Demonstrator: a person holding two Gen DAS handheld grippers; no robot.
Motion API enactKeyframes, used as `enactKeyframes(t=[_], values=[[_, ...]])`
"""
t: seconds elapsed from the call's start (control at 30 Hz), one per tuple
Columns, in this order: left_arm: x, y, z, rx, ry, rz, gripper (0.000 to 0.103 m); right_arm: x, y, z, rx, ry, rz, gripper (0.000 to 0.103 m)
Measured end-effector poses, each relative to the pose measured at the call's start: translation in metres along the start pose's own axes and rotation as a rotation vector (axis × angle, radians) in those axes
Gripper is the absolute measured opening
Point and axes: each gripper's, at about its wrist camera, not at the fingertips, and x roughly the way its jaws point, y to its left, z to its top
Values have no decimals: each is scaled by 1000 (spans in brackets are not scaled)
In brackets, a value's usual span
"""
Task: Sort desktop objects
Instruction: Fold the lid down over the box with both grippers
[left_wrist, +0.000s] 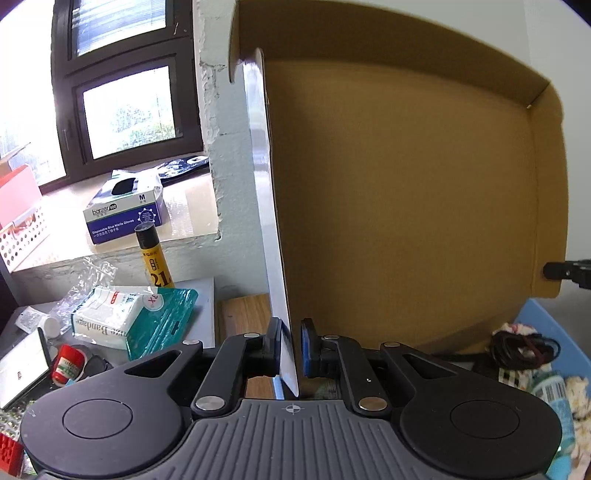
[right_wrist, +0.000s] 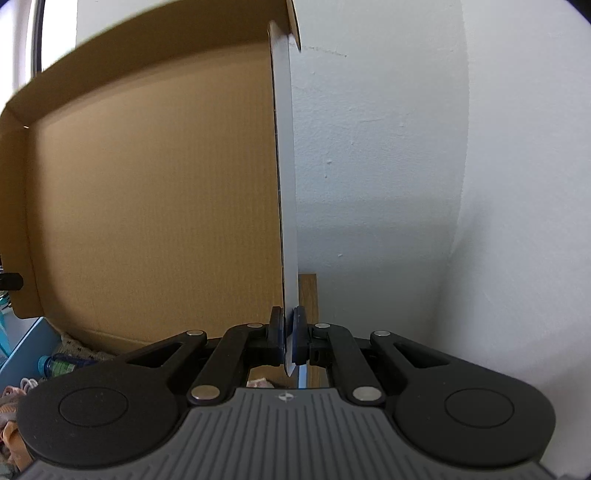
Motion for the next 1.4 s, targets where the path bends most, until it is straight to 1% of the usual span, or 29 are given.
enactKeyframes(t=[0.07,0.17,0.3,0.43,0.53,0.57,0.6,0.63,0.67,0.7,0.73,0.77,1.03,1.27,1.4], values=[[-4,-2,-4,11,-2,3,12,-3,0,-4,2,1,-2,6],[-9,-9,-10,66,-4,20,12,-8,1,-8,1,6,-3,6],[-14,-11,-14,78,1,19,12,-29,5,-12,-6,-12,-19,7],[-16,-12,-19,81,5,15,12,-55,11,-9,-23,-57,-35,8],[-18,-13,-22,89,9,14,12,-76,16,-1,-30,-108,-43,15],[-19,-13,-23,90,11,12,12,-83,18,1,-33,-126,-42,20],[-19,-13,-24,91,13,12,12,-89,20,5,-38,-146,-45,27],[-20,-13,-26,91,15,10,12,-95,22,7,-42,-161,-47,28],[-21,-14,-27,92,17,8,12,-100,24,10,-46,-172,-49,28],[-21,-14,-28,94,18,8,12,-104,26,12,-49,-176,-50,22],[-21,-14,-29,97,19,9,12,-107,28,14,-51,-175,-51,16],[-22,-14,-30,100,20,9,12,-111,30,15,-53,-175,-52,6],[-43,-12,-36,92,-6,-4,12,-117,36,7,-63,-153,-70,5],[-77,-13,-40,77,-41,-28,12,-131,43,-1,-62,-148,-76,6],[-96,-11,-42,54,-59,-57,12,-136,46,-4,-62,-143,-77,6]])
